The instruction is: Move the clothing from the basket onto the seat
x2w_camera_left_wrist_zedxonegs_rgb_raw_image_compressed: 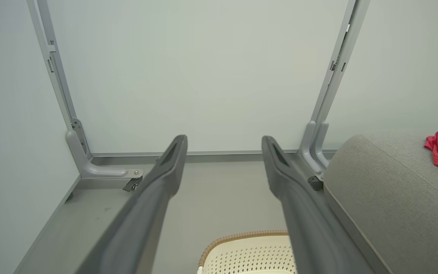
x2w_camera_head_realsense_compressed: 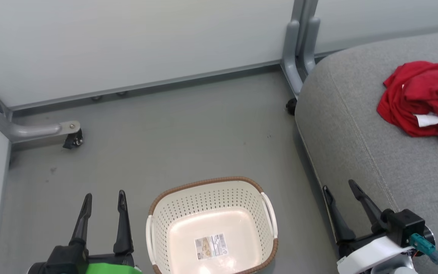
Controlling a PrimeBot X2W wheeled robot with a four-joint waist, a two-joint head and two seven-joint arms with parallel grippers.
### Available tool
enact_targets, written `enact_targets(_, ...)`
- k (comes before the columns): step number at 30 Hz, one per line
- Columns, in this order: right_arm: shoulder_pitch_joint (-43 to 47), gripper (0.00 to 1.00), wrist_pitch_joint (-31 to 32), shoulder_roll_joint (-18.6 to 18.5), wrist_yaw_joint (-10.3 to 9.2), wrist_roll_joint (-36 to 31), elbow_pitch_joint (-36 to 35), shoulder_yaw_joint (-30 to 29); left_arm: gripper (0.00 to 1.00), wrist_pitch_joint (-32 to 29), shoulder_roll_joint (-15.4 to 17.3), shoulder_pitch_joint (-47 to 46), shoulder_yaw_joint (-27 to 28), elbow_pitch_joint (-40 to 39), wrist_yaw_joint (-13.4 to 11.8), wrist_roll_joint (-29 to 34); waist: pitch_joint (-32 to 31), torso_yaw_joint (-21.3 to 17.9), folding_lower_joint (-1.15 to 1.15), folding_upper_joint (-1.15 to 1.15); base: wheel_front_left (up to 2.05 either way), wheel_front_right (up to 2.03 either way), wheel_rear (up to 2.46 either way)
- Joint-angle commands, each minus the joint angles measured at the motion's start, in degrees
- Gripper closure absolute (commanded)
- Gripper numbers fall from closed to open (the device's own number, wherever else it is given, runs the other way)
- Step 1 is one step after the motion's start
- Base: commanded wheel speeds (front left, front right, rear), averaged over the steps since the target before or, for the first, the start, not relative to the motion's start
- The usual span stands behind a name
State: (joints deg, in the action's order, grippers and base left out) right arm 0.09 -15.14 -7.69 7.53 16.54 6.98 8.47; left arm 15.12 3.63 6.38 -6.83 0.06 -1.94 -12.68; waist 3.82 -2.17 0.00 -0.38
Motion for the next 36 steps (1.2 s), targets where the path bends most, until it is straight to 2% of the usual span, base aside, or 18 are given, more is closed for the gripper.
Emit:
enact_targets(1,1.69,0.0,0.0,0.43,-0.08,-0.63,-0.45,0.13,0.0,0.0,-0.19,1.91,0.9,-0.11,0.8,0.94,-5.52,4.4,0.0,0.38,0.0,0.0,0.0)
enact_targets(5,3.84,0.0,0.0,1.24,-0.08,-1.4,-1.39,0.1,0.0,0.01,-0.61,3.86,2.49,-0.41,2.24,2.14,-6.75,4.78,0.0,0.38,0.0,0.0,0.0)
enact_targets(12,6.42,0.0,0.0,2.0,-0.08,-1.66,-1.78,-0.23,0.0,0.01,-0.73,5.66,2.1,0.39,3.82,4.3,-7.74,4.91,0.0,0.38,0.0,0.0,0.0)
enact_targets(24,6.31,0.0,0.0,2.2,-0.09,-2.59,-1.55,-1.66,0.0,0.02,-0.74,5.9,1.42,1.39,3.74,4.75,-7.73,4.24,0.0,0.38,0.0,0.0,0.0)
enact_targets(25,6.12,1.0,0.0,2.33,0.0,-2.31,-1.55,-1.56,1.0,0.0,-0.7,5.34,1.34,1.37,3.88,4.43,-7.73,4.23,0.0,0.0,0.0,0.0,0.0)
enact_targets(29,6.62,1.0,0.06,2.68,0.0,-1.9,0.25,-1.38,1.0,-0.03,-0.72,5.36,1.15,3.31,3.92,4.03,-7.72,4.21,0.0,0.0,0.0,0.0,0.0)
enact_targets(36,5.25,1.0,1.98,2.49,-0.01,7.07,0.82,-2.34,1.0,-1.79,-0.17,3.56,1.81,3.97,4.3,-5.75,-7.46,4.08,0.0,0.02,0.0,0.0,0.0)
